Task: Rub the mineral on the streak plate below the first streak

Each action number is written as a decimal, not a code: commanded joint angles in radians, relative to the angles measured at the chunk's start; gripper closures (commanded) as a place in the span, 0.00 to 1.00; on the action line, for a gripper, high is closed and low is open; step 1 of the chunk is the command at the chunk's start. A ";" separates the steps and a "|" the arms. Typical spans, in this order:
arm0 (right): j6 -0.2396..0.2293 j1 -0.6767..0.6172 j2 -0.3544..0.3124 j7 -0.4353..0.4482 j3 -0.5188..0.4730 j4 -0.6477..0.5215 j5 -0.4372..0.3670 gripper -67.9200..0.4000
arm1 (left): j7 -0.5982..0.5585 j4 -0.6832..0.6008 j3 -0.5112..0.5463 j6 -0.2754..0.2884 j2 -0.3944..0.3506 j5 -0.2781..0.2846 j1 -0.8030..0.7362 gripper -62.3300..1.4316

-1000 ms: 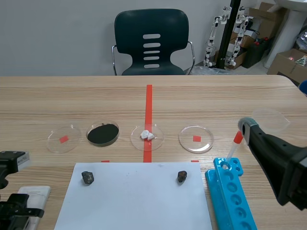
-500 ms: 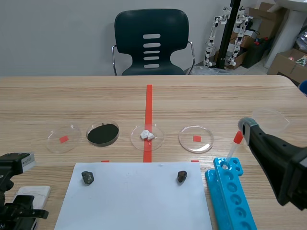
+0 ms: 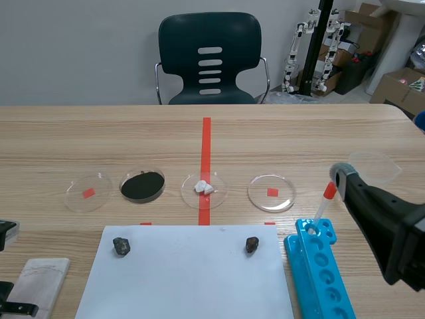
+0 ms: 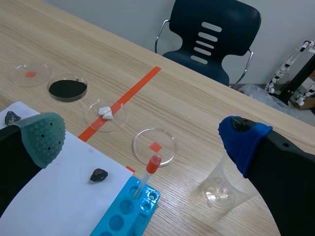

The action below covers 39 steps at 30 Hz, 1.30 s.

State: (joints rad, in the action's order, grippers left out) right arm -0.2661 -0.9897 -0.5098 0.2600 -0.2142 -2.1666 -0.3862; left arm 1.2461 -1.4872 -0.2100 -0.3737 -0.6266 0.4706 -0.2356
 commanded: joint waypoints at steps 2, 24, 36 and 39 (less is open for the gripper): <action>0.004 0.009 -0.002 0.014 -0.005 -0.019 -0.008 0.00 | 0.004 -0.003 0.001 -0.003 -0.006 -0.003 0.000 0.80; 0.004 0.009 -0.002 0.014 -0.005 -0.019 -0.008 0.00 | -0.165 -0.003 0.001 0.212 -0.005 0.407 0.000 0.80; 0.004 0.009 -0.002 0.014 -0.005 -0.019 -0.008 0.00 | -0.166 -0.003 0.001 0.199 -0.006 0.380 0.000 0.80; 0.004 0.009 -0.002 0.014 -0.005 -0.019 -0.008 0.00 | -0.133 -0.003 0.001 0.149 -0.006 0.308 0.000 0.80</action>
State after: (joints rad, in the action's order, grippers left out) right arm -0.2680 -0.9897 -0.5098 0.2600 -0.2142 -2.1666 -0.3862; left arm 1.0969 -1.4837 -0.2146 -0.1986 -0.6209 0.8204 -0.2359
